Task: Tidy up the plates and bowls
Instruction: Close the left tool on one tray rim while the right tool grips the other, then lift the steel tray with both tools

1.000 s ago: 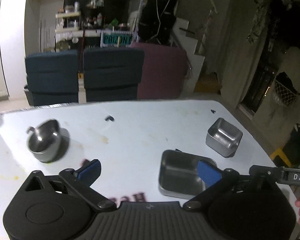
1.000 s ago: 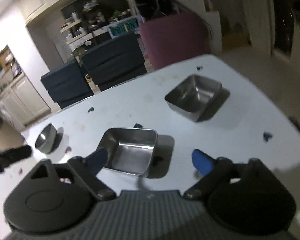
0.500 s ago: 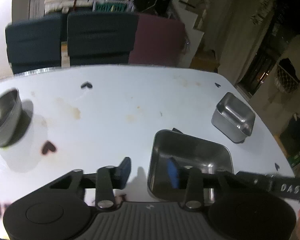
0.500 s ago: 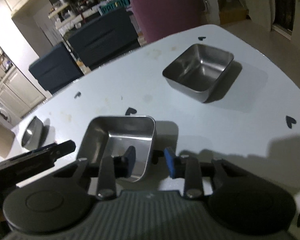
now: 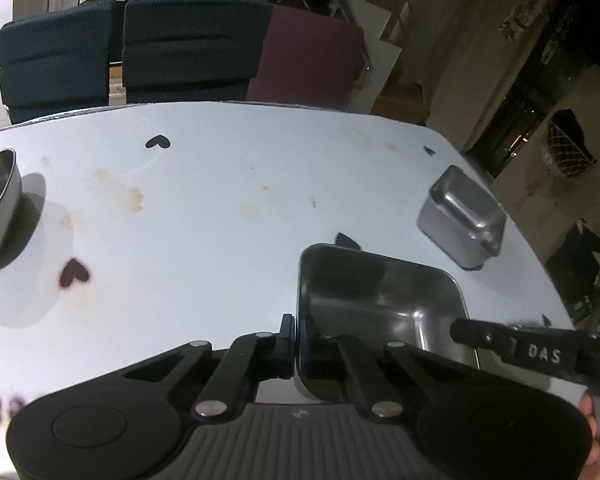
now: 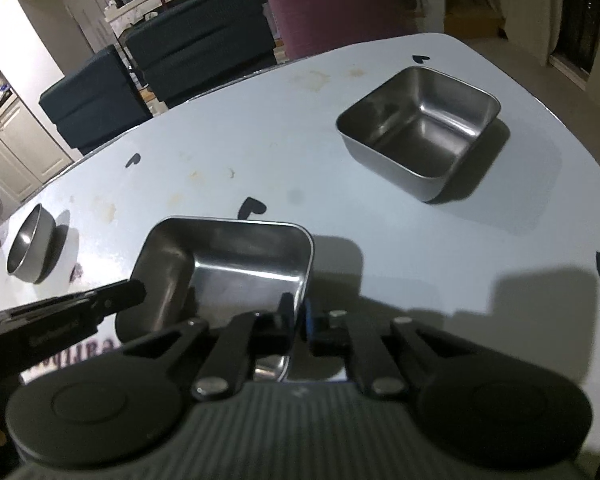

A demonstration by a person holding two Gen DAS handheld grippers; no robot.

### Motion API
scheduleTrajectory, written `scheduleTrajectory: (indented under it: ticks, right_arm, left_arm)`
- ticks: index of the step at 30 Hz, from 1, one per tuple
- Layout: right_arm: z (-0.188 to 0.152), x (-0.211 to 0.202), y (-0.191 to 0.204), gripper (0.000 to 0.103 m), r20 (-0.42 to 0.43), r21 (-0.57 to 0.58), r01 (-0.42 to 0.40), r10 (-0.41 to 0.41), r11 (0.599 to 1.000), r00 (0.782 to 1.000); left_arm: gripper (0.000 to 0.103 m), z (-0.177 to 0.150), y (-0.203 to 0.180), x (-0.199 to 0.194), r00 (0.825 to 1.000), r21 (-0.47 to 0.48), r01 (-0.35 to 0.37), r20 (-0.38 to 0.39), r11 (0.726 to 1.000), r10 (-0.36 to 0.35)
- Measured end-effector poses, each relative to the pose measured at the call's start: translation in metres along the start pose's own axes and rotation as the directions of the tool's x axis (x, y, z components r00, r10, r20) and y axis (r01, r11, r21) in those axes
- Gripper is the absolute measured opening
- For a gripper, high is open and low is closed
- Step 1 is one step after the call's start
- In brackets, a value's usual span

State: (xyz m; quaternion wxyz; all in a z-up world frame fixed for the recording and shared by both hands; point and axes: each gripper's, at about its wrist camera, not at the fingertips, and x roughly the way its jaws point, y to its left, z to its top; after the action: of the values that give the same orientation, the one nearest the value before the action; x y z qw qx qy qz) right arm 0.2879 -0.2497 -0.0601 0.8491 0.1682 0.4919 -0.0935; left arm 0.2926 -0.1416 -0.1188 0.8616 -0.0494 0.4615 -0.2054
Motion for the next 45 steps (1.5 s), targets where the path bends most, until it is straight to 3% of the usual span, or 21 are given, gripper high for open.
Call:
scheduleTrajectory:
  ticks: [12,19,28,45]
  right_arm:
    - [-0.012,-0.061,-0.005,0.003,0.109,-0.085,-0.027,0.036,0.996,0.993]
    - [-0.036,-0.086,-0.002,0.004,0.101,-0.17,-0.041,0.059,0.985,0.993]
    - [-0.054,-0.082,-0.003,0.004,0.044,-0.213,-0.038,0.049,0.976,0.998]
    - [-0.056,-0.049,0.01,0.004,0.001,-0.256,0.016,-0.016,0.967,1.0]
  left_arm:
    - [0.006,-0.033,-0.038,-0.075,0.998,0.05,-0.018,0.062,0.999,0.015]
    - [0.005,-0.056,-0.045,-0.097,0.997,0.045,-0.044,0.071,0.998,0.041]
    - [0.006,-0.081,-0.044,-0.096,0.998,0.069,-0.06,0.014,0.996,0.059]
    - [0.006,-0.079,-0.033,-0.055,0.997,0.077,-0.076,-0.024,0.994,0.078]
